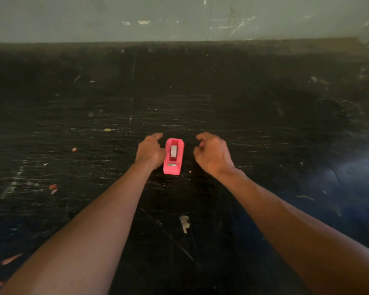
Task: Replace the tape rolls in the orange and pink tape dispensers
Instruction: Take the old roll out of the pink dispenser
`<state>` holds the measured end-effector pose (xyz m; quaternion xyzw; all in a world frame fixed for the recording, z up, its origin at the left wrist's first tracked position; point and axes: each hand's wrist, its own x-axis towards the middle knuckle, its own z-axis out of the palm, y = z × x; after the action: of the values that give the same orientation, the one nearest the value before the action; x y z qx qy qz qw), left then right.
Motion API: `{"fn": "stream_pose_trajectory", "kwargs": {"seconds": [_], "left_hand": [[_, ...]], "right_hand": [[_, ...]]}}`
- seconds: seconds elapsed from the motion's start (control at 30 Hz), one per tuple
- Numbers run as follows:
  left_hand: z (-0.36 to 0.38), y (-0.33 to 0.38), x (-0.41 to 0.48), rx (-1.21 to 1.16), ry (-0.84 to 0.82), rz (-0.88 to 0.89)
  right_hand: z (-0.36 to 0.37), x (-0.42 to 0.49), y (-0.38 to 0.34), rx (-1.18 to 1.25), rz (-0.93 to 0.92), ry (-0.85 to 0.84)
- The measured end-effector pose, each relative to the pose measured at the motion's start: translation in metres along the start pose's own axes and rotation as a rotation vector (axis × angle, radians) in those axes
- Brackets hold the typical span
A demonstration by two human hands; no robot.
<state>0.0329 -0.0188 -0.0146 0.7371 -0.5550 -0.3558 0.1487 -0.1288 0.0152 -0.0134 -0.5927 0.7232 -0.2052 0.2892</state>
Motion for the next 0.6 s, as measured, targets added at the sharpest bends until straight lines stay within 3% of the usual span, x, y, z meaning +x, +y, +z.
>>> {"fn": "stream_pose_trajectory", "kwargs": {"seconds": [0.17,0.6], "left_hand": [[0.016,-0.021,0.006,-0.032,-0.193,0.031],[0.02,-0.028,-0.016,-0.067,-0.113,0.083]], "right_hand": [[0.032,0.01,-0.008,0.058,0.09,-0.233],[0.036,-0.015,-0.002,0.182,0.015,-0.184]]}}
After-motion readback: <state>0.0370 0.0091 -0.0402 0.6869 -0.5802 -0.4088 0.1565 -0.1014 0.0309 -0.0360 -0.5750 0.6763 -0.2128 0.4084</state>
